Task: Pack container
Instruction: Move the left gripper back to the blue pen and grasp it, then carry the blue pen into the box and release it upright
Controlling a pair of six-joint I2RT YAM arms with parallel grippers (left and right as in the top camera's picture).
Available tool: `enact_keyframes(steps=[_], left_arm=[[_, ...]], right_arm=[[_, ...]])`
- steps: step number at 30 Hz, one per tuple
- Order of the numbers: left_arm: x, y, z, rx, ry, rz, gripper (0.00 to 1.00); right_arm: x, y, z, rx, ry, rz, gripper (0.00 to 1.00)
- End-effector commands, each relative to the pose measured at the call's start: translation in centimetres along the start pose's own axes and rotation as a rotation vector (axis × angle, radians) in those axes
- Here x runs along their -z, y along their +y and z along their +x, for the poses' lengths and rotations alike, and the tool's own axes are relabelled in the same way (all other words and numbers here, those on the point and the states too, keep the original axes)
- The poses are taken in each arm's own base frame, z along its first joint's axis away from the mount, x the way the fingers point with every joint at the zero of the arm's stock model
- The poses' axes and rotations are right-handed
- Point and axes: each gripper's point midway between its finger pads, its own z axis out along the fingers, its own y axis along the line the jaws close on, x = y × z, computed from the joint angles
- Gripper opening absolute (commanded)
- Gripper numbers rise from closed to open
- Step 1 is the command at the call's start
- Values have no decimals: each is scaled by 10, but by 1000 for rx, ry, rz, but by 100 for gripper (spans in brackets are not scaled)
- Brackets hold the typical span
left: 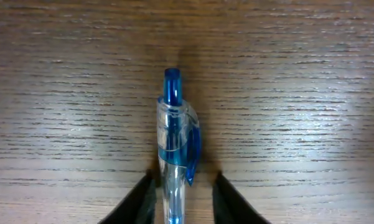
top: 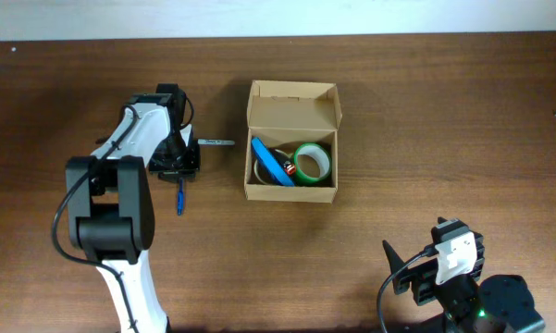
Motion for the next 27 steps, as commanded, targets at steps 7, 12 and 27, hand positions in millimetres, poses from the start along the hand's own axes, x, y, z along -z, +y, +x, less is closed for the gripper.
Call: enact_keyframes(steps=[7,12,27], left_arm=[[-22,1,16,-10,66,3,6],[-12,-1,12,8,33,17,4],[115,-52,-2,227,-339,151,2]], right_arm=[[0,-3,0,-12,-4,18,99],[0,-3,0,-12,-5,18,99],[0,-3,0,-12,-4,18,99]])
